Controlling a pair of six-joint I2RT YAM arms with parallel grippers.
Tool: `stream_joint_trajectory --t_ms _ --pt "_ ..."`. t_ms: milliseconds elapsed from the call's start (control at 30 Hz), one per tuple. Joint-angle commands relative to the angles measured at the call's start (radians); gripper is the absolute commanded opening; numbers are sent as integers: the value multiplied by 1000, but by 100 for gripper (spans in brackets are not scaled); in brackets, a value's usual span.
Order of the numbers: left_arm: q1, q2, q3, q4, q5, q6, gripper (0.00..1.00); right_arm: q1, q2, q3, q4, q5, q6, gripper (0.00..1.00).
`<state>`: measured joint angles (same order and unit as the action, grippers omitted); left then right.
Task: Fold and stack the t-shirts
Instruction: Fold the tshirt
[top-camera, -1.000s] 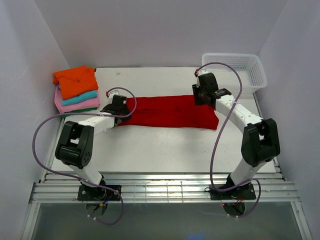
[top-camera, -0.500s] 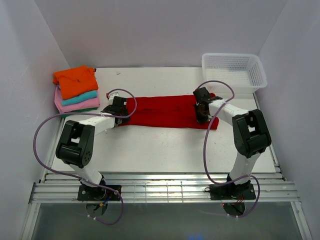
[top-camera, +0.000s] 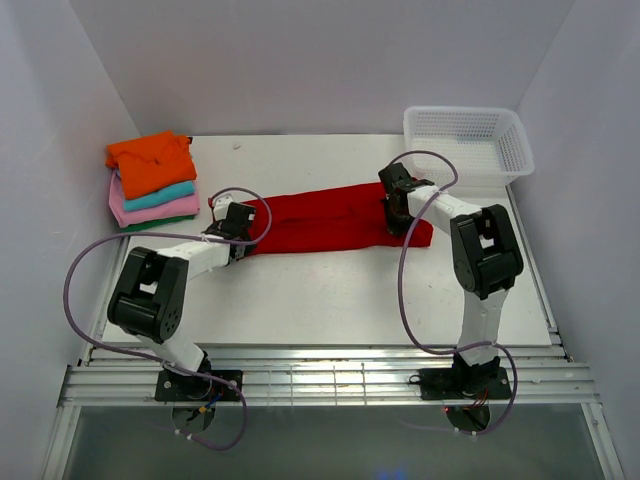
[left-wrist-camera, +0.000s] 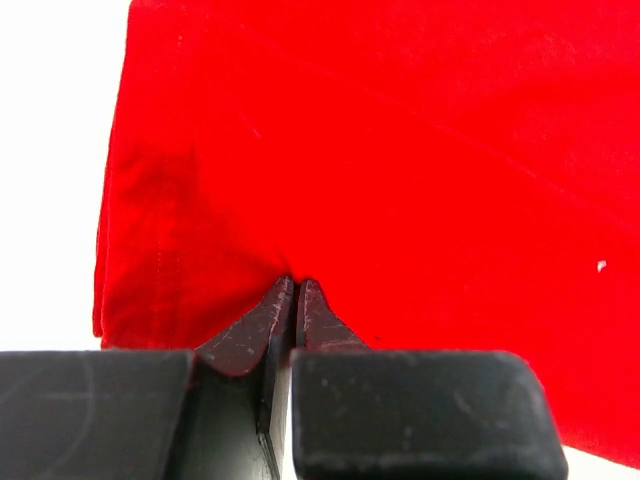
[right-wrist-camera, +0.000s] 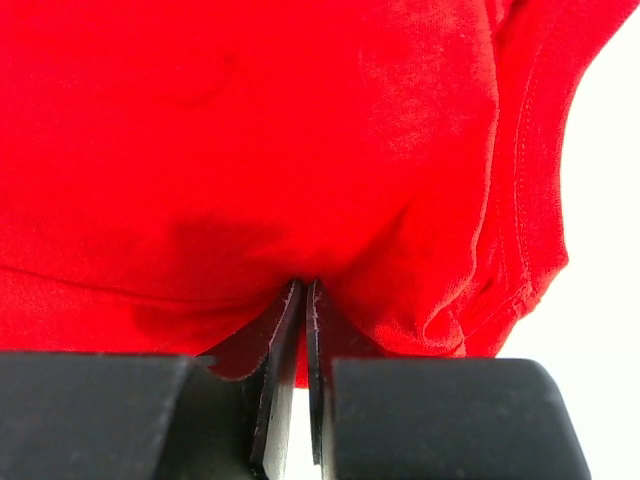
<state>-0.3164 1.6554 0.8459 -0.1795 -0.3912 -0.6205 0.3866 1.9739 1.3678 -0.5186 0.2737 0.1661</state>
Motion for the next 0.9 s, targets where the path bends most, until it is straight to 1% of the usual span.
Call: stream_joint_trajectory --t_ms 0,100,300,367,433,467,567,633,667,700,733,767,800,833,867 --pt "-27 -52 -105 -109 15 -70 13 3 111 34 -3 -37 -5 11" --pt "-44 -106 -168 -110 12 -113 13 1 163 92 -23 -36 -20 11" --pt "-81 -198 -258 -126 32 -192 12 0 293 298 -77 -45 -69 11" --pt "-95 -230 -309 -129 55 -226 10 -3 347 384 -98 -44 -80 11" --pt "-130 -287 -346 -133 63 -283 7 -9 384 447 -124 -51 -94 12" --pt "-144 -304 -384 -135 64 -304 7 -12 420 509 -133 -54 -99 12" --pt "-225 -374 -457 -150 68 -402 9 -18 491 627 -161 -68 -119 15" --pt "-266 -425 -490 -159 63 -479 15 -23 517 672 -169 -94 -126 19" --pt "-311 -440 -511 -164 54 -501 20 -26 537 689 -169 -103 -126 20" --pt "-334 -453 -518 -181 48 -525 23 -28 546 718 -169 -110 -126 21" --pt "-361 -471 -521 -192 40 -577 31 -29 555 729 -167 -131 -129 23" --pt "-386 -479 -522 -201 35 -602 44 -31 563 737 -161 -139 -131 25" --pt "-442 -483 -515 -224 19 -626 50 -34 566 744 -146 -154 -131 26" --pt "-473 -485 -507 -236 8 -652 56 -34 565 746 -133 -168 -132 27" --pt "-533 -476 -496 -247 -3 -698 64 -37 565 748 -121 -183 -134 28"
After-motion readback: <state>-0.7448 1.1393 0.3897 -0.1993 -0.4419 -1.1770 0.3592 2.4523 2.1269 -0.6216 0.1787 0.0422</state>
